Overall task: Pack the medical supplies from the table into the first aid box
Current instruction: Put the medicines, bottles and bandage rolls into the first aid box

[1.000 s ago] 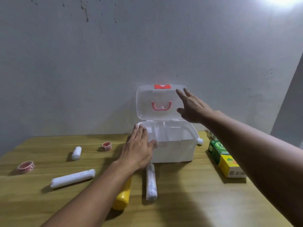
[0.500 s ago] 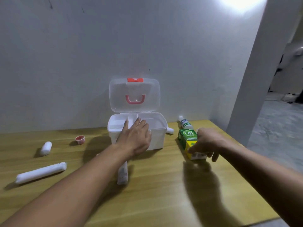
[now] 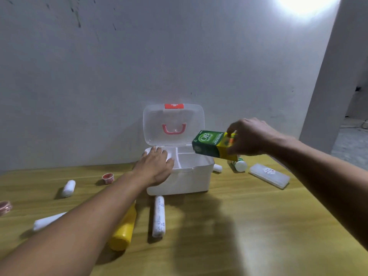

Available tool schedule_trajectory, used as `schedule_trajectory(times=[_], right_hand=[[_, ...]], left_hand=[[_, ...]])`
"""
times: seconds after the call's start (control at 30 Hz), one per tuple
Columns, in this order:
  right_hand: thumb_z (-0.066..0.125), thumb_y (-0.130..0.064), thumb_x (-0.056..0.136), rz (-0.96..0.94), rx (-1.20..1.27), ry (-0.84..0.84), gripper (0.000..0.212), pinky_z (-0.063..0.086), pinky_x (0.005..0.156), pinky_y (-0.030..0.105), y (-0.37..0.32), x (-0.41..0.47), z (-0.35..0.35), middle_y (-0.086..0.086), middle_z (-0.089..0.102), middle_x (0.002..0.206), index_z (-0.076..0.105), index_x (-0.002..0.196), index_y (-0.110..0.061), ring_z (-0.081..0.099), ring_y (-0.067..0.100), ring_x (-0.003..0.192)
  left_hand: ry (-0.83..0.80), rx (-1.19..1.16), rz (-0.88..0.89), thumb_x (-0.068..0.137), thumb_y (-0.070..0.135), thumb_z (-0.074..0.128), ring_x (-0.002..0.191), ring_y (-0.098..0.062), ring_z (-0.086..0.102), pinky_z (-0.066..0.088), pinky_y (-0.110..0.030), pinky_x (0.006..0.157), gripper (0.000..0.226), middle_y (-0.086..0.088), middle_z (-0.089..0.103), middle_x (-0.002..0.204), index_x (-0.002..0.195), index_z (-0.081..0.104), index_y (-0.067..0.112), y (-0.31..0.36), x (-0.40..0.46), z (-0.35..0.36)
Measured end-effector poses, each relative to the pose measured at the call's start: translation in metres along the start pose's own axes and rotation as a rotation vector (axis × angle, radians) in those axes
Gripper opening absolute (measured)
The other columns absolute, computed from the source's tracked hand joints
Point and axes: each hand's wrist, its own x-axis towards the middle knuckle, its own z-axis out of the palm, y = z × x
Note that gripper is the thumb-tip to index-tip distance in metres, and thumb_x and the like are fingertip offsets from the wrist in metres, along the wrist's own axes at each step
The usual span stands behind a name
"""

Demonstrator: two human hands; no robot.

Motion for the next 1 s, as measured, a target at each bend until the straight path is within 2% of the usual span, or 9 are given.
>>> schedule_trajectory(times=[0.13, 0.2, 0.27, 0.33, 0.5, 0.7, 0.8, 0.93, 1.0], right_hand=[[0.077, -0.034, 0.069, -0.093, -0.07, -0.07, 0.04, 0.059, 0.068, 0.04, -0.021, 0.036, 0.012, 0.011, 0.072, 0.095, 0.071, 0.101, -0.011, 0.068, 0.029, 0.083], [0.078, -0.033, 0.07, -0.121, -0.099, -0.108, 0.035, 0.056, 0.058, 0.034, -0.031, 0.05, 0.02, 0.007, 0.071, 0.087, 0.071, 0.096, -0.01, 0.066, 0.024, 0.076], [0.077, -0.029, 0.072, -0.135, -0.114, -0.152, 0.026, 0.045, 0.048, 0.024, -0.042, 0.059, 0.027, 0.001, 0.062, 0.07, 0.069, 0.087, -0.01, 0.057, 0.017, 0.063], [0.078, -0.027, 0.072, -0.145, -0.107, -0.202, 0.022, 0.041, 0.047, 0.022, -0.051, 0.068, 0.036, -0.001, 0.058, 0.064, 0.068, 0.084, -0.011, 0.055, 0.015, 0.059], [0.079, -0.024, 0.071, -0.157, -0.098, -0.32, 0.033, 0.06, 0.065, 0.029, -0.063, 0.094, 0.068, 0.007, 0.071, 0.087, 0.072, 0.1, -0.011, 0.069, 0.021, 0.073], [0.078, -0.007, 0.073, -0.144, 0.019, -0.471, 0.044, 0.06, 0.062, 0.026, -0.071, 0.101, 0.097, 0.01, 0.071, 0.103, 0.067, 0.115, -0.01, 0.071, 0.021, 0.073], [0.074, -0.007, 0.077, -0.174, 0.069, -0.426, 0.039, 0.057, 0.072, 0.025, -0.071, 0.099, 0.112, 0.007, 0.071, 0.108, 0.07, 0.115, -0.014, 0.069, 0.021, 0.087], [0.074, -0.01, 0.076, -0.201, 0.083, -0.328, 0.029, 0.056, 0.086, 0.036, -0.066, 0.094, 0.118, 0.009, 0.073, 0.107, 0.074, 0.104, -0.012, 0.068, 0.025, 0.092], [0.082, -0.014, 0.069, -0.176, 0.152, -0.264, 0.043, 0.053, 0.089, 0.034, -0.061, 0.087, 0.106, 0.007, 0.071, 0.109, 0.071, 0.109, -0.006, 0.066, 0.026, 0.098]], left_hand=[[-0.04, 0.058, -0.045, 0.097, 0.045, 0.016, 0.137, -0.031, 0.033, 0.025, -0.045, 0.115, 0.065, -0.02, 0.039, 0.148, 0.136, 0.043, 0.0, -0.004, -0.001, 0.01], [-0.028, 0.06, -0.048, 0.097, 0.045, 0.015, 0.137, -0.03, 0.034, 0.023, -0.044, 0.116, 0.066, -0.019, 0.039, 0.148, 0.137, 0.042, 0.0, -0.004, -0.001, 0.013], [-0.021, 0.07, -0.047, 0.098, 0.045, 0.014, 0.138, -0.029, 0.034, 0.021, -0.043, 0.117, 0.066, -0.018, 0.038, 0.149, 0.139, 0.04, 0.001, -0.004, -0.002, 0.014], [-0.016, 0.088, -0.04, 0.098, 0.044, 0.013, 0.137, -0.029, 0.035, 0.02, -0.042, 0.118, 0.065, -0.019, 0.04, 0.147, 0.138, 0.04, 0.001, -0.004, -0.002, 0.015], [-0.005, 0.098, -0.039, 0.098, 0.043, 0.013, 0.135, -0.03, 0.036, 0.02, -0.042, 0.117, 0.064, -0.019, 0.042, 0.145, 0.136, 0.042, 0.001, -0.004, 0.0, 0.019], [-0.003, 0.118, -0.025, 0.098, 0.041, 0.014, 0.143, -0.026, 0.026, 0.012, -0.041, 0.121, 0.064, -0.017, 0.031, 0.154, 0.141, 0.036, 0.0, -0.005, 0.001, 0.021], [-0.009, 0.128, -0.027, 0.098, 0.041, 0.014, 0.144, -0.026, 0.025, 0.011, -0.041, 0.121, 0.063, -0.017, 0.03, 0.155, 0.142, 0.035, 0.0, -0.005, 0.001, 0.022], [-0.014, 0.127, -0.008, 0.098, 0.04, 0.013, 0.142, -0.026, 0.028, 0.013, -0.042, 0.12, 0.062, -0.016, 0.034, 0.152, 0.141, 0.036, 0.001, -0.005, 0.001, 0.021], [-0.017, 0.112, -0.002, 0.098, 0.041, 0.014, 0.143, -0.025, 0.026, 0.012, -0.042, 0.121, 0.062, -0.015, 0.032, 0.154, 0.142, 0.035, 0.001, -0.006, 0.0, 0.02]])
